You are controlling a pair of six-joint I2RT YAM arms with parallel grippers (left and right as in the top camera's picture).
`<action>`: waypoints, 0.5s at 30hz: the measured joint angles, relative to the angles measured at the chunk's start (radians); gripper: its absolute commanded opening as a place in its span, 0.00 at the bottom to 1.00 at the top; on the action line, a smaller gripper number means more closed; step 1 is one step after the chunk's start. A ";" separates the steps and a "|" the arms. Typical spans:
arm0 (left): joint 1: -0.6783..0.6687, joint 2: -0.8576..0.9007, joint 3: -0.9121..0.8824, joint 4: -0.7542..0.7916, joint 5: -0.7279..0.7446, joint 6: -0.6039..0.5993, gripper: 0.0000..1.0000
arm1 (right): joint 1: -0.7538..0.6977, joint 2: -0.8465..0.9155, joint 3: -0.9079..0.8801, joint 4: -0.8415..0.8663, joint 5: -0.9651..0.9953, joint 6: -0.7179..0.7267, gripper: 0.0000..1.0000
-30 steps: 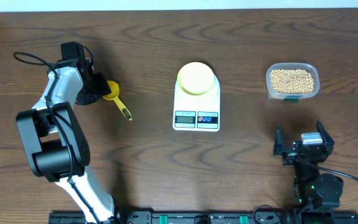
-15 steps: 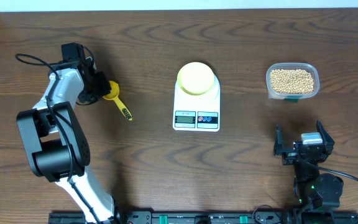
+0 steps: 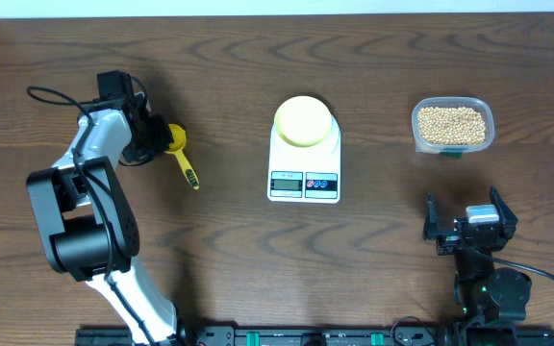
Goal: Scoop item into bowl and weigh 50g on scale
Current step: 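Lower the left gripper and grasp the yellow scoop's cup rim, then lift the scoop with the left gripper toward the right gripper above the scale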
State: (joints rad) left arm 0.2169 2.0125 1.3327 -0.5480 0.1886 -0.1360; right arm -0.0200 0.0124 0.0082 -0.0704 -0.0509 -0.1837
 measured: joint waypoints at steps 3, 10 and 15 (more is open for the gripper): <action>0.000 0.000 0.000 0.000 0.000 -0.003 0.07 | 0.000 0.000 0.000 0.000 0.000 0.000 0.99; 0.000 -0.018 0.000 -0.002 0.000 -0.077 0.08 | 0.000 0.000 0.000 0.000 0.000 0.000 0.99; 0.000 -0.135 0.000 0.009 0.000 -0.140 0.08 | 0.000 0.000 0.000 0.000 0.000 0.000 0.99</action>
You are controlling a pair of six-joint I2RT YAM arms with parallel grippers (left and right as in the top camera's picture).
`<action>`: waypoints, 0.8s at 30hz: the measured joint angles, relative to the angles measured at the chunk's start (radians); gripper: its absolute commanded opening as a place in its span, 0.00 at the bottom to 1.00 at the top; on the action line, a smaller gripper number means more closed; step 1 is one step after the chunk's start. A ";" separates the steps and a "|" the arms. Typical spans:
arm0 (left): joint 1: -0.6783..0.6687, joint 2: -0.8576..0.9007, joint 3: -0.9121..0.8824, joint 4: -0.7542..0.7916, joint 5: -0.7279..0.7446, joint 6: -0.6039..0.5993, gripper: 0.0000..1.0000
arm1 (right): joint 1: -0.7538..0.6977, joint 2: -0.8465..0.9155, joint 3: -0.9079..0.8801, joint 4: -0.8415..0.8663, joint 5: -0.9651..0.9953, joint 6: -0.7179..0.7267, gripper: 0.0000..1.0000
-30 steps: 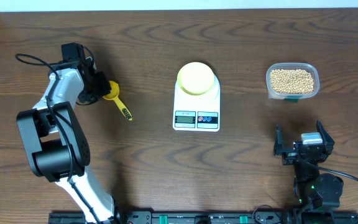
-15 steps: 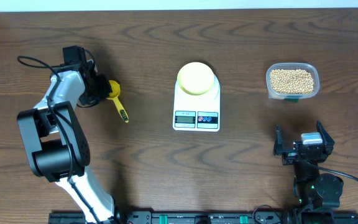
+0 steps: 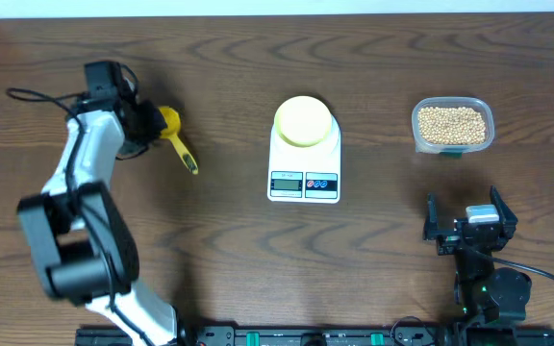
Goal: Scoop item into bowl and weigh 50g on scale
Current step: 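Lift the scoop with the left gripper toward the right gripper above the scale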
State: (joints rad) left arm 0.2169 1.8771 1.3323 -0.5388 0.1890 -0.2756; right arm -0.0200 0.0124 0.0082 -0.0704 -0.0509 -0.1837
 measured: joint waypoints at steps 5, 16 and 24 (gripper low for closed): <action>0.000 -0.099 0.000 -0.008 0.027 -0.078 0.08 | 0.000 0.000 0.000 0.000 0.000 0.000 0.99; 0.000 -0.146 0.000 0.022 0.256 -0.268 0.07 | 0.000 0.000 -0.001 0.045 -0.061 0.004 0.99; 0.000 -0.158 0.000 0.134 0.418 -0.386 0.07 | 0.000 0.042 0.004 0.207 -0.209 0.175 0.99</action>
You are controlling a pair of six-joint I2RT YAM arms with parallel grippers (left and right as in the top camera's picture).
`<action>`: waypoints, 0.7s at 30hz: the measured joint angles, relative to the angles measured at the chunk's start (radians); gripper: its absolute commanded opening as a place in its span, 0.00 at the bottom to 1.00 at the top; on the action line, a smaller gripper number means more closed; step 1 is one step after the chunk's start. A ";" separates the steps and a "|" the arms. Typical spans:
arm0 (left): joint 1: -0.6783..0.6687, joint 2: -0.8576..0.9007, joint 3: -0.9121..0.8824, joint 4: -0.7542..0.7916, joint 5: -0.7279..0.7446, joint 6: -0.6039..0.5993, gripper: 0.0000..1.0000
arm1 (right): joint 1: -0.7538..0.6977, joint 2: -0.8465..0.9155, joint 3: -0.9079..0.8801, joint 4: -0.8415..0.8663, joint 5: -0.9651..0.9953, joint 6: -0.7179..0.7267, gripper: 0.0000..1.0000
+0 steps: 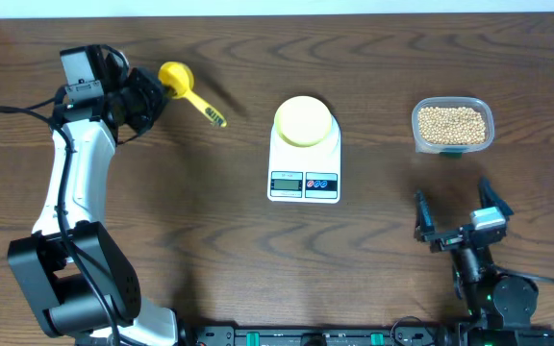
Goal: Scoop item into bowl and weigh 50g on scale
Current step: 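Lift the scoop with the left gripper toward the right gripper above the scale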
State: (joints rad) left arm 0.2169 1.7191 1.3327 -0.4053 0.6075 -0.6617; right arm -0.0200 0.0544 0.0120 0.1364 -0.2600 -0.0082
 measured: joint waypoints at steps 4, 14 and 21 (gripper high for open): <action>-0.006 0.000 0.000 0.030 0.054 -0.047 0.07 | 0.000 0.138 0.068 0.003 -0.076 0.066 0.99; -0.124 0.000 0.000 0.183 0.121 -0.171 0.08 | 0.002 0.702 0.511 -0.006 -0.364 0.111 0.99; -0.217 0.000 0.000 0.257 0.085 -0.306 0.07 | 0.032 1.089 0.816 -0.018 -0.555 0.127 0.99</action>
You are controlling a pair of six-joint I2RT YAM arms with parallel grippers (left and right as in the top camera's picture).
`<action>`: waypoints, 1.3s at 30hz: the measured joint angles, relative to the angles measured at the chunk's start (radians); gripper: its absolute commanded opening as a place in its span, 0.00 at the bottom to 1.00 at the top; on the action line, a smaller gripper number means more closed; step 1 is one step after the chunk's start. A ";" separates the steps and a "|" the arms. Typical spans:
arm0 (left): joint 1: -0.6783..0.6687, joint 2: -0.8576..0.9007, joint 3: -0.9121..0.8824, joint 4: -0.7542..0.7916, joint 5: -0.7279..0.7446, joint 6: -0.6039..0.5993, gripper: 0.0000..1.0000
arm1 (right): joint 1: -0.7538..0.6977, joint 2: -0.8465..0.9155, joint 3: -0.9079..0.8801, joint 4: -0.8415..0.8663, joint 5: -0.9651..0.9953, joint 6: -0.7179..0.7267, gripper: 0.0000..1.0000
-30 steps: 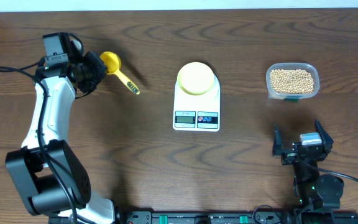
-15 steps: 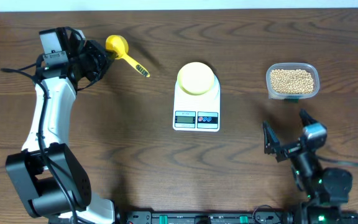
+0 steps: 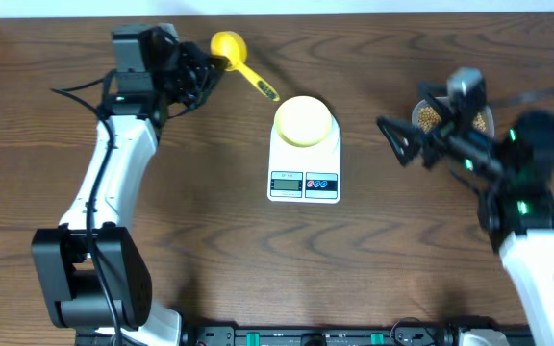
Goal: Scoop item into bowl and weigh 50g on scale
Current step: 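Lift the scoop with the left gripper toward the right gripper above the scale, then grasp the scoop cup with the right gripper, then open the left gripper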
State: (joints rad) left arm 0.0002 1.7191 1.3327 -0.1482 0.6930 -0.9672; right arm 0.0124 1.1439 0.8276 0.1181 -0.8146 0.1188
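A yellow scoop [image 3: 229,46] with a yellow-and-black handle hangs at the far left-centre of the table, and my left gripper [image 3: 207,69] is shut on it near its cup. The handle points toward the white scale [image 3: 304,178], which carries a pale yellow bowl [image 3: 304,121]. A clear tub of beans [image 3: 435,117] sits at the far right, partly covered by my right arm. My right gripper [image 3: 407,135] stands open between the scale and the tub, holding nothing.
The left arm [image 3: 113,183] stretches up the left side of the brown table [image 3: 258,269]. The right arm [image 3: 527,211] rises along the right edge. A black rail [image 3: 287,336] runs along the front edge.
My left gripper has carried the scoop to the right, closer to the scale. The right arm has risen from the front right, and its open gripper now sits beside the bean tub.
The scoop first lay left of the scale with my left gripper on its cup. It then sat slightly farther back, then farther back and right, and now near the bowl. The right arm rested at the front right until it rose to the tub.
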 measured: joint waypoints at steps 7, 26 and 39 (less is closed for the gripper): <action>-0.089 0.000 0.000 0.032 -0.106 -0.161 0.08 | 0.080 0.264 0.200 0.003 -0.114 0.037 0.99; -0.259 0.000 0.000 0.053 -0.154 -0.425 0.07 | 0.223 0.367 0.237 0.111 -0.066 0.201 0.85; -0.289 0.000 0.000 0.017 -0.145 -0.428 0.07 | 0.237 0.372 0.237 0.098 0.127 0.323 0.43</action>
State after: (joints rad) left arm -0.2890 1.7191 1.3327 -0.1310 0.5476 -1.3952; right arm 0.2489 1.5154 1.0649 0.2161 -0.6876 0.4423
